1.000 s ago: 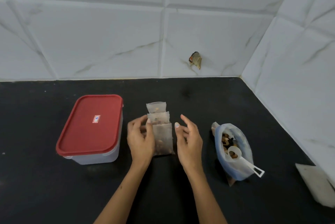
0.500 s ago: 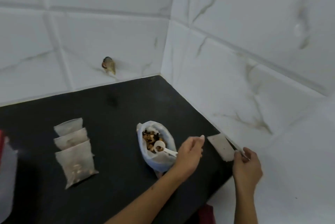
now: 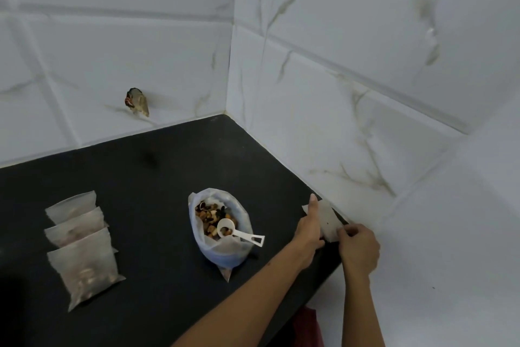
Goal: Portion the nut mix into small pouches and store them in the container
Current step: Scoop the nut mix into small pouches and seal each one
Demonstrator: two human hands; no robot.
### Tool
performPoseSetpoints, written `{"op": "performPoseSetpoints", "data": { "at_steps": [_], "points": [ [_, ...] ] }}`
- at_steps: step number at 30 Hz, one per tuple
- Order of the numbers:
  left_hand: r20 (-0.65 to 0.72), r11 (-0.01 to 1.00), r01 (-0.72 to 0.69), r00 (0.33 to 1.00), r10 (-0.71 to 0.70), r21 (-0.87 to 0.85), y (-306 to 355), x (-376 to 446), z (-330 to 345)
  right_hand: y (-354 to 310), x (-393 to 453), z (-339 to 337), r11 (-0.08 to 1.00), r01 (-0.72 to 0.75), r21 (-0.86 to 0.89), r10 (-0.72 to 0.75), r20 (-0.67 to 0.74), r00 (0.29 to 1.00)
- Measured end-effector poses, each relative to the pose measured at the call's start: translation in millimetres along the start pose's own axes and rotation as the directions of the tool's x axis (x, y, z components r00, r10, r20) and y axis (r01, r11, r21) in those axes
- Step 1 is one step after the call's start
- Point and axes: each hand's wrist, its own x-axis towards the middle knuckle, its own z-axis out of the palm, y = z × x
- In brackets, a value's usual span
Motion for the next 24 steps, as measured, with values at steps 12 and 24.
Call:
{"op": "performPoseSetpoints", "data": {
  "at_steps": [12, 24],
  "points": [
    [-0.104, 0.884, -0.429, 0.886, 0.452, 0.186, 20.7, -49.6, -47.0, -69.4, -57.5, -9.9, 0.798, 0.027, 0.603, -0.026, -0.010, 1.000],
    [-0.251, 0.496, -0.669, 0.434, 0.865, 0.554, 45.8, -154.1, -182.4, -151.4, -179.9, 26.9, 0.743, -0.356, 0.567, -0.424, 0.809, 0.407]
  ]
}}
